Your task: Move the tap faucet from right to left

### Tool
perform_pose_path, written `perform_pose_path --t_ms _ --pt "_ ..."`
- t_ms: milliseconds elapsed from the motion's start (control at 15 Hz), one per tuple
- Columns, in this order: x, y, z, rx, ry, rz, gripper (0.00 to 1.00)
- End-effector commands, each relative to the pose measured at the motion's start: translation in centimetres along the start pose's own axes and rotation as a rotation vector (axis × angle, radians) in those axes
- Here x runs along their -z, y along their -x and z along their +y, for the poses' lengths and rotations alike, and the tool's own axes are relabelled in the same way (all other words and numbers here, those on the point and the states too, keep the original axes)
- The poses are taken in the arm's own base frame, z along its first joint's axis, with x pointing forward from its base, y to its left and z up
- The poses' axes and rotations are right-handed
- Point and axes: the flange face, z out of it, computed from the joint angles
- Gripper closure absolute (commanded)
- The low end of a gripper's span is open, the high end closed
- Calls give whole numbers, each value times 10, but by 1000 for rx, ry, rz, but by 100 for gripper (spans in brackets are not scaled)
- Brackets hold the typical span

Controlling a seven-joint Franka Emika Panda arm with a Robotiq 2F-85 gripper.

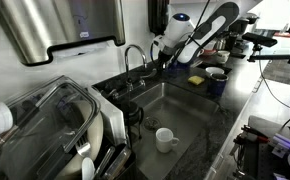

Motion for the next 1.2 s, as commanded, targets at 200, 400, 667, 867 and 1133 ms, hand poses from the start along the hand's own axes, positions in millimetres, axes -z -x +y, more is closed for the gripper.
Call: perform_pose_path --t_ms 200,400,667,867,1133 --pt "-17 -6 -13 -26 -46 1 100" --pt "-8 -10 -15 -19 -42 13 100" --pt "15 -12 -10 -1 -30 12 100" --pt "34 -14 -5 20 -14 21 67" --pt "52 -15 3 22 -7 16 38"
